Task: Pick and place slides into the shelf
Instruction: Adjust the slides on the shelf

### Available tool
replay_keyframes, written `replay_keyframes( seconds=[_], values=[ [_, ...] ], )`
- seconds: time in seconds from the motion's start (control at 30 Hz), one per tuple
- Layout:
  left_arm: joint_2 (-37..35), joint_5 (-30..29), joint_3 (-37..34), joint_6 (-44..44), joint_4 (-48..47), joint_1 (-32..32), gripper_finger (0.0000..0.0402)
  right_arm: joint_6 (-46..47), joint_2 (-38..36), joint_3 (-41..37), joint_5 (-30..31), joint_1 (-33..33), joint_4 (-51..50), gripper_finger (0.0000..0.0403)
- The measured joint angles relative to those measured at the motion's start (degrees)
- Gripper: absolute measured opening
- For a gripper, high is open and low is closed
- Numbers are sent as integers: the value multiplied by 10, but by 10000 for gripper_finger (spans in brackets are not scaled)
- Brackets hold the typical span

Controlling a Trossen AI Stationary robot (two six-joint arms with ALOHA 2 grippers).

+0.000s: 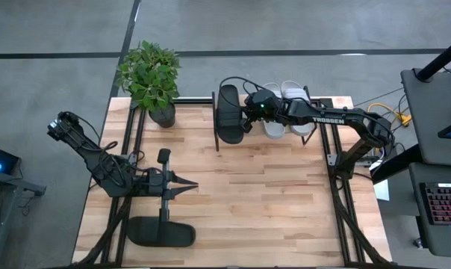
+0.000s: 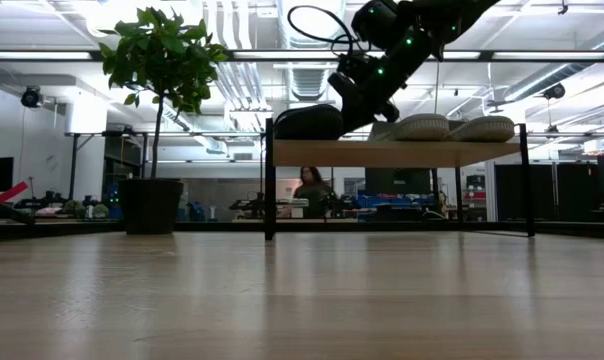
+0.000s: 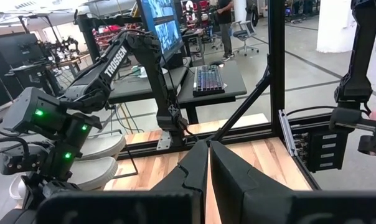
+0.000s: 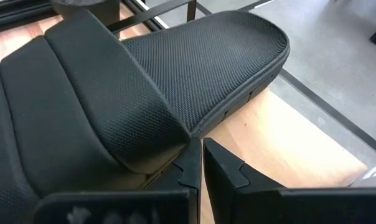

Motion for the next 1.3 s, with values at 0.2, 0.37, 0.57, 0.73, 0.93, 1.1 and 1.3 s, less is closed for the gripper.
replay_keyframes(
  seconds=[0.2, 0.37, 0.57, 0.73, 0.93, 1.1, 1.3],
  values=[
    [0, 0, 0, 0, -7, 0, 4, -1, 0, 4, 0, 0, -15, 8],
    [0, 0, 0, 0, -8, 0, 4, -2, 0, 7, -1, 1, -42, 8],
    [0, 0, 0, 0, -8, 0, 4, -2, -1, 17, 0, 2, -66, 8],
    [0, 0, 0, -7, -8, 0, 4, -9, -1, 32, 34, 2, -105, 8],
    [0, 0, -1, -14, -8, 0, 4, -11, -1, 53, 60, 3, -148, 8],
    [0, 0, -1, -14, -8, 0, 4, -15, -1, 66, 101, 6, -190, 8],
    [0, 0, -1, -14, -8, 0, 4, -14, -1, 73, 124, 6, -228, 8]
  ],
)
